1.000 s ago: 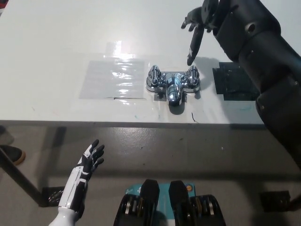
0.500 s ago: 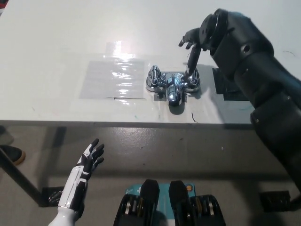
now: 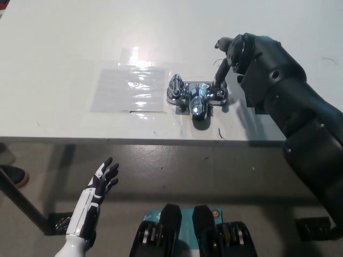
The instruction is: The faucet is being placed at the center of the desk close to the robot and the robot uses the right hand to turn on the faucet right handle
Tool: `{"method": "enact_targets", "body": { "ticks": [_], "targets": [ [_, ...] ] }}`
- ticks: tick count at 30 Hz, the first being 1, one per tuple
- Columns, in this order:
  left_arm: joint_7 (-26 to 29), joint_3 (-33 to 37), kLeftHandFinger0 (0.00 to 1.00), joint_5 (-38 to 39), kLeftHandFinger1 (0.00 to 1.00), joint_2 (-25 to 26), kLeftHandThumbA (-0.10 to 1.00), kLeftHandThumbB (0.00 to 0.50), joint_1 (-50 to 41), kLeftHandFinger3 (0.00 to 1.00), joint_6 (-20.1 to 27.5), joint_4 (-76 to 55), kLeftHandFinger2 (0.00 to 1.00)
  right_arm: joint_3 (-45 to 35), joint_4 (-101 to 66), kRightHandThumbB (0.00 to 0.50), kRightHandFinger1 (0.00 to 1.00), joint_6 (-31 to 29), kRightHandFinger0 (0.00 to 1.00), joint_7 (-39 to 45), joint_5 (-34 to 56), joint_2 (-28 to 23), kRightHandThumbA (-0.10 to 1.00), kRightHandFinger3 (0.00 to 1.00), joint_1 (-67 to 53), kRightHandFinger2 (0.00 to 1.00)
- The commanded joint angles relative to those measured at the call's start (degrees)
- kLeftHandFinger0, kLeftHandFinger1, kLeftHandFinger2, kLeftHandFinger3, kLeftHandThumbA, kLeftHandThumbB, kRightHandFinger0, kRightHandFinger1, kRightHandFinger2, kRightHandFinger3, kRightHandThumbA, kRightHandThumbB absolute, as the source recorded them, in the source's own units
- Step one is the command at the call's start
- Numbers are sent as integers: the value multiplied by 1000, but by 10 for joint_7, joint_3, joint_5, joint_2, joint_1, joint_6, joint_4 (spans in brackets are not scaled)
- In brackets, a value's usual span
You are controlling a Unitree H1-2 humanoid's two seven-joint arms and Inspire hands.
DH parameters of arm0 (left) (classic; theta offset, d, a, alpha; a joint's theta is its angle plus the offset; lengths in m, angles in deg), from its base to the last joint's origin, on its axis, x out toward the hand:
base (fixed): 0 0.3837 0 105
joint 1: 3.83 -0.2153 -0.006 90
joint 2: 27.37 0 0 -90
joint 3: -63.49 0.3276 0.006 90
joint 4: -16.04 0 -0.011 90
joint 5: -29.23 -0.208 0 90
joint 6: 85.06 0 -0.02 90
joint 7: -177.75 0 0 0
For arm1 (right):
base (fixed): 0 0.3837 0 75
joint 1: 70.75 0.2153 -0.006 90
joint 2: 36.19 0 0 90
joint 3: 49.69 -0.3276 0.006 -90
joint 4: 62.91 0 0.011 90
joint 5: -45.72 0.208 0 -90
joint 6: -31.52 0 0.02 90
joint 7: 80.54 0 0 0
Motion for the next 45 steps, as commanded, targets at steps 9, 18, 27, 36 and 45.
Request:
{"method": "enact_targets", "body": {
  "ticks": [9,18,27,36,45],
  "targets": [
    [-4,-1,1000,-1,1000,4,986,149,8,1000,6,-19,1000,9,-6,369,1000,0,1000,-63,-22,2,954,1000,19,1000],
    [-4,-1,1000,0,1000,3,966,131,11,1000,3,-24,1000,24,2,407,1000,14,1000,-15,-31,3,992,1000,23,1000],
    [-4,-1,1000,-4,1000,5,980,140,18,1000,-8,-28,1000,49,15,302,1000,-19,1000,174,-32,-5,1000,1000,52,1000],
    [-5,-1,1000,-2,1000,7,975,144,22,1000,-4,-23,1000,69,13,347,1000,-16,1000,198,-46,-7,1000,1000,51,1000],
    [-3,-1,1000,-2,1000,3,971,144,21,1000,-11,-31,1000,70,9,373,1000,2,1000,114,-52,-10,1000,1000,37,1000]
  ]
}}
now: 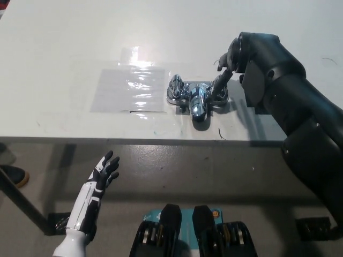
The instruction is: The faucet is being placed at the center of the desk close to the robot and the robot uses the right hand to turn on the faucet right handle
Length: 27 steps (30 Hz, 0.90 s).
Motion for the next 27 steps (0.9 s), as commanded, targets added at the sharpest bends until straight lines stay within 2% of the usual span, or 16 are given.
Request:
{"method": "enact_targets", "body": {
  "ticks": [1,3,6,9,12,17,19,21,23,24,25,26,27],
  "targets": [
    [-2,-1,1000,-1,1000,2,968,135,9,1000,0,-18,1000,-1,-3,369,1000,9,1000,-63,-16,-10,1000,1000,25,1000],
    [-2,-1,1000,-2,1000,2,969,130,9,1000,-1,-18,1000,-4,-6,375,1000,11,1000,-88,-16,-13,992,1000,19,1000],
    [-2,-1,1000,-3,1000,2,971,126,9,1000,0,-18,1000,-1,-6,338,1000,16,1000,-96,-20,-14,967,1000,17,1000],
    [-2,-1,1000,-3,1000,3,972,130,8,1000,-3,-19,1000,2,-6,346,1000,21,1000,-112,-26,-16,917,1000,12,1000],
    [-4,-1,1000,0,1000,4,968,127,9,1000,3,-16,1000,9,-3,318,1000,20,1000,-107,-32,-21,931,1000,11,1000],
    [-2,-2,1000,-5,1000,4,982,143,11,1000,-4,-20,1000,14,-1,312,1000,18,1000,-101,-37,-31,886,1000,14,1000],
    [0,-2,1000,-5,1000,3,979,134,12,1000,-7,-21,1000,8,0,335,1000,24,1000,-104,-32,-36,818,1000,15,1000],
    [-2,-1,1000,-7,1000,4,984,124,12,1000,-6,-20,1000,16,1,362,1000,20,1000,-79,-40,-42,846,1000,18,1000],
    [-2,-2,1000,-6,1000,5,985,125,12,1000,-6,-20,1000,23,3,366,1000,24,1000,-56,-45,-43,862,1000,21,1000],
    [-2,-2,1000,-6,1000,5,987,128,12,1000,-6,-19,1000,42,6,397,1000,18,1000,-33,-62,-44,905,1000,23,1000],
    [-2,-2,1000,-6,1000,5,989,130,12,1000,-6,-19,1000,56,8,398,1000,12,1000,-13,-71,-44,919,1000,24,1000],
    [-2,-3,1000,-3,1000,5,988,128,12,1000,-7,-21,1000,66,9,395,1000,5,1000,7,-74,-44,916,1000,26,1000],
    [-3,-3,1000,-2,1000,5,987,129,12,1000,-6,-20,1000,68,9,395,1000,-2,1000,16,-71,-47,861,1000,26,1000]
  ]
}}
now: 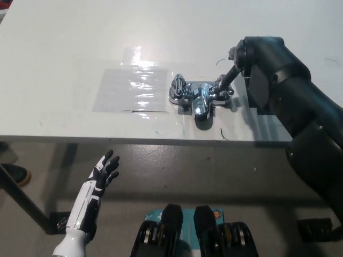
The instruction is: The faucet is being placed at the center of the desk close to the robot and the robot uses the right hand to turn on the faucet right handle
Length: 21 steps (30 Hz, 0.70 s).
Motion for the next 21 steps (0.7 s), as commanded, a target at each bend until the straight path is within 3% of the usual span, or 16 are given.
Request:
{"method": "enact_targets", "body": {
  "ticks": [1,2,5,9,12,14,16,21],
  "targets": [
    [-3,-3,1000,-1,1000,5,984,130,11,1000,1,-17,1000,27,9,400,1000,-19,1000,80,-37,-35,799,1000,35,1000],
    [-3,-3,1000,-1,1000,5,980,131,13,1000,1,-17,1000,32,9,433,1000,-25,1000,87,-37,-38,776,1000,37,1000],
    [-3,-3,1000,-2,1000,5,977,132,13,1000,-1,-18,1000,48,9,434,1000,-37,1000,103,-44,-42,799,1000,40,1000],
    [-3,-2,1000,-4,1000,6,988,115,15,1000,0,-16,1000,49,8,417,1000,-39,1000,123,-40,-51,705,1000,44,1000],
    [-5,-3,1000,1,1000,6,977,119,15,1000,0,-15,1000,47,7,406,1000,-39,1000,118,-39,-56,756,1000,44,1000],
    [-4,-3,1000,1,1000,6,972,122,15,1000,3,-13,1000,43,4,360,1000,-43,1000,109,-36,-59,811,1000,43,1000],
    [-5,-3,1000,2,1000,5,970,127,14,1000,-3,-17,1000,38,2,361,1000,-35,1000,75,-35,-59,832,1000,39,1000],
    [-4,-2,1000,-3,1000,6,977,128,17,1000,-2,-16,1000,-24,-13,455,1000,11,1000,-100,1,-58,598,1000,15,1000]
  ]
}}
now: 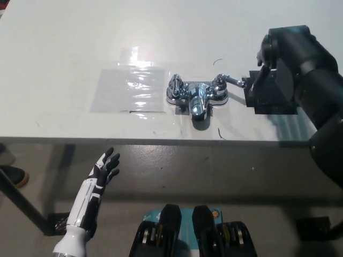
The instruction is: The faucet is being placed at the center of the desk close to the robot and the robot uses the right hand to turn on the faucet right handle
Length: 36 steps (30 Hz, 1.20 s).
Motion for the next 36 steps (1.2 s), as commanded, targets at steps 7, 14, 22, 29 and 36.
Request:
{"method": "enact_targets", "body": {
  "ticks": [7,14,22,29,36],
  "targets": [
    [-4,-1,1000,-4,1000,6,981,139,14,1000,1,-18,1000,-86,-22,445,1000,31,1000,-272,23,-3,880,1000,4,1000],
    [-6,-2,1000,0,1000,9,977,138,16,1000,-2,-19,1000,-151,-25,485,1000,7,1000,-247,62,-3,900,1000,15,1000],
    [-7,-1,1000,1,1000,10,967,138,12,1000,-3,-21,1000,-148,-12,500,1000,8,1000,-153,43,-4,765,1000,54,1000],
    [-4,-1,1000,-5,1000,12,979,150,16,1000,-2,-16,1000,-147,-14,500,1000,-75,1000,12,54,-16,807,1000,95,1000],
    [-6,1,1000,-2,1000,11,966,131,9,1000,-9,-21,1000,-133,-16,463,1000,-82,1000,32,44,-14,839,1000,98,1000]
  ]
}}
